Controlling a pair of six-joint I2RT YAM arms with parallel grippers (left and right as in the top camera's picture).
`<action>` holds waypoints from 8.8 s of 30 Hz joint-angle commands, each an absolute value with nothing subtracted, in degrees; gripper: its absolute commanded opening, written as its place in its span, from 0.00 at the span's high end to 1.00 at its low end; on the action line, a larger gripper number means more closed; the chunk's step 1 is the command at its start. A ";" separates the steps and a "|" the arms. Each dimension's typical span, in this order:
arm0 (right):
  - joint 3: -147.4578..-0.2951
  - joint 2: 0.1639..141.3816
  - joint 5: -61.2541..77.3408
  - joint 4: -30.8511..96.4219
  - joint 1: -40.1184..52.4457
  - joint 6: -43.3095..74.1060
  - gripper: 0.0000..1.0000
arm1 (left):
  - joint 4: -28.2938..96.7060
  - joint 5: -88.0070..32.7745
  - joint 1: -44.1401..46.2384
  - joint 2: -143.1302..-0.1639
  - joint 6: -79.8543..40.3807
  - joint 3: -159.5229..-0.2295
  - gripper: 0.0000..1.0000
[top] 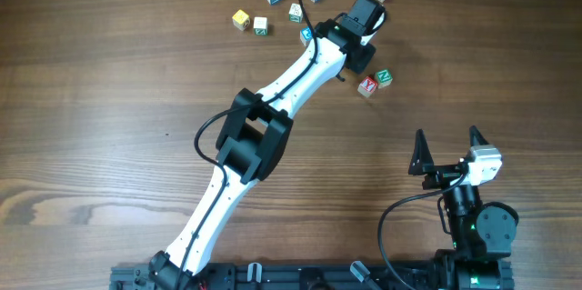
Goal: Form a circle
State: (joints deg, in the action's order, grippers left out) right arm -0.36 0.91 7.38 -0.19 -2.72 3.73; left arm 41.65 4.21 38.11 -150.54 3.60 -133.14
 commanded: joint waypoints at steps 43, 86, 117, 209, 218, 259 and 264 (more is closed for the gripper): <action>-0.30 0.64 6.42 -0.34 -2.96 3.16 0.00 | 36.23 -11.11 42.39 -147.65 10.31 -133.95 0.93; -0.30 0.64 6.42 -0.34 -2.96 3.14 0.00 | 40.42 -10.76 45.91 -147.65 10.28 -133.95 0.96; -0.30 0.64 6.42 -0.34 -2.96 3.14 0.00 | 37.50 -6.20 46.98 -147.33 11.88 -133.95 0.96; -0.30 0.64 6.42 -0.34 -2.96 3.16 0.00 | 49.93 -9.13 41.15 -145.10 -33.80 -133.93 0.96; -0.30 0.64 6.42 -0.34 -2.96 3.14 0.00 | 49.74 -8.40 41.15 -145.32 -33.98 -133.93 0.96; -0.30 0.64 6.39 -0.34 -2.96 3.14 0.00 | 44.34 -2.26 41.32 -147.94 -36.93 -132.31 0.96; -0.30 0.64 6.42 -0.34 -2.96 3.14 0.00 | 46.85 -2.24 41.50 -147.94 -39.35 -132.31 0.96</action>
